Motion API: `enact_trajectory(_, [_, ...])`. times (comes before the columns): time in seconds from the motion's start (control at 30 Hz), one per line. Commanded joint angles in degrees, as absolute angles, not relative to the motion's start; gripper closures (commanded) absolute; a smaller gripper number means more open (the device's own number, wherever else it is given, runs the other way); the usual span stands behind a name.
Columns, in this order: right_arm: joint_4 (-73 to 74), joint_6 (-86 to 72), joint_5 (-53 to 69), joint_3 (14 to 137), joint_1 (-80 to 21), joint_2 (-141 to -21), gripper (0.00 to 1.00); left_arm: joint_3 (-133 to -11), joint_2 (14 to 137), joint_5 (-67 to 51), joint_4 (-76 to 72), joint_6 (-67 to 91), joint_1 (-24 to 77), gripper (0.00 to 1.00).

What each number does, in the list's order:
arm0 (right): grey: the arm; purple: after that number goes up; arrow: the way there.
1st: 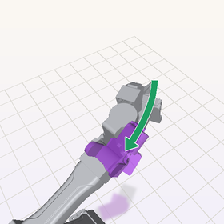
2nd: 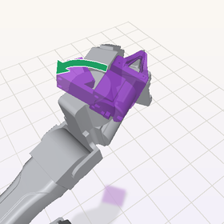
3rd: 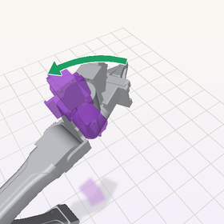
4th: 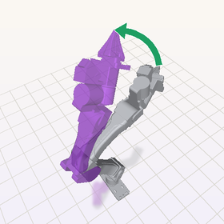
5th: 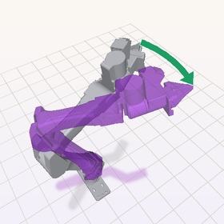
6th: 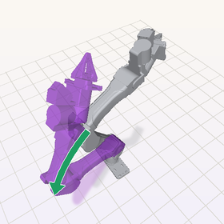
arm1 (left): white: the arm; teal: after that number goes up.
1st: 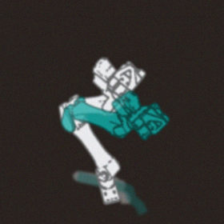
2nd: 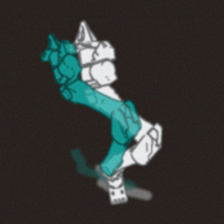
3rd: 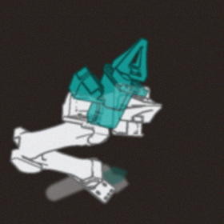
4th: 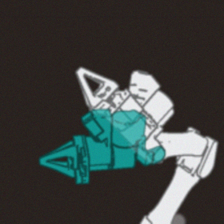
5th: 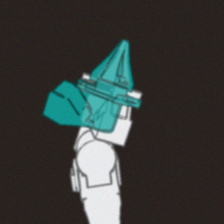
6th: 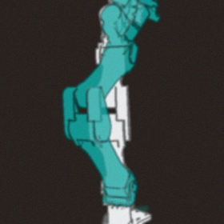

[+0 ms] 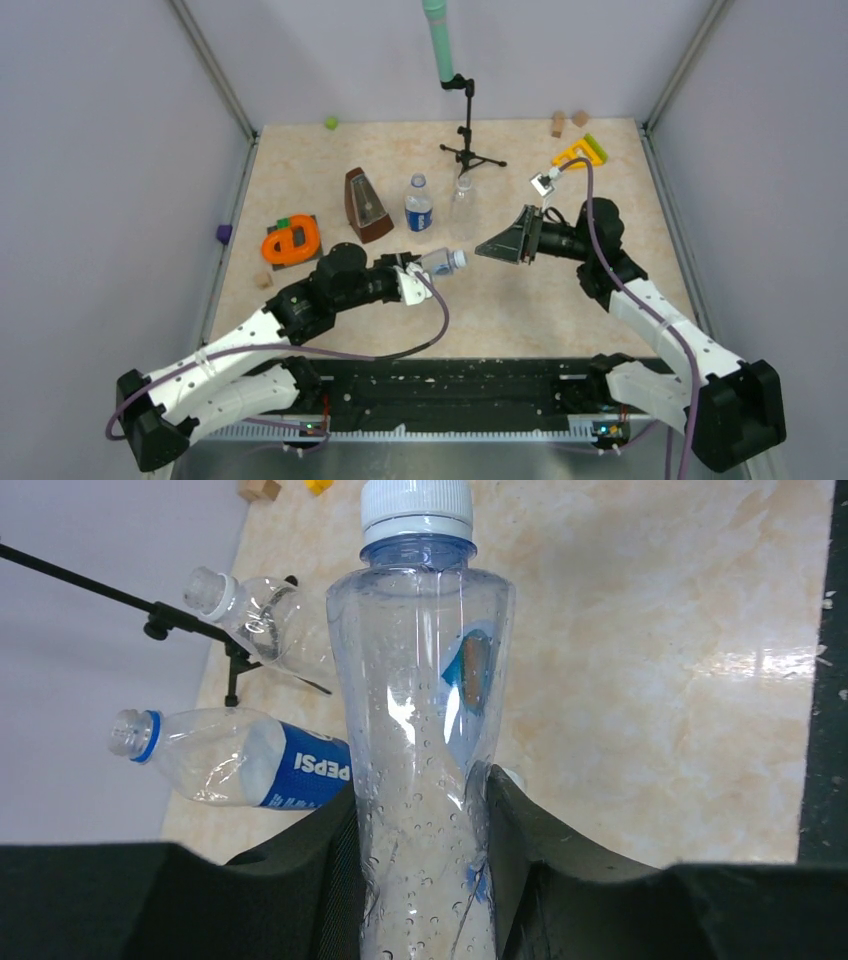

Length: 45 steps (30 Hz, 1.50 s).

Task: Unscrew the bottle caps
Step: Pick up the plastic bottle at the center of the board, then unscrew the bottle cap from the plastic bottle.

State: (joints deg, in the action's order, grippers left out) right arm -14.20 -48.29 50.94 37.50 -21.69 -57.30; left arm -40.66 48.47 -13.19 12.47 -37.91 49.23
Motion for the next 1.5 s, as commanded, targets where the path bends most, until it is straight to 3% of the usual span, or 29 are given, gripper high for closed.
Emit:
enact_trajectory(0.0, [-18.7, -51.9, 50.1, 38.7, -23.9, -58.5, 0.44, -39.4, 47.6, -6.3, 6.0, -43.0, 51.5, 1.00])
enact_trajectory(1.1, [-21.6, -54.0, 49.7, 39.5, -27.8, -64.4, 0.50, -39.0, 48.9, -5.9, 6.7, -43.4, 53.0, 1.00])
enact_trajectory(1.4, [-22.1, -53.6, 50.4, 39.7, -28.5, -65.2, 0.63, -38.9, 49.0, -6.5, 6.7, -42.9, 53.0, 1.00])
enact_trajectory(1.47, [-22.1, -53.4, 50.4, 39.6, -28.5, -65.2, 0.78, -38.9, 49.0, -6.6, 6.7, -42.9, 53.0, 1.00])
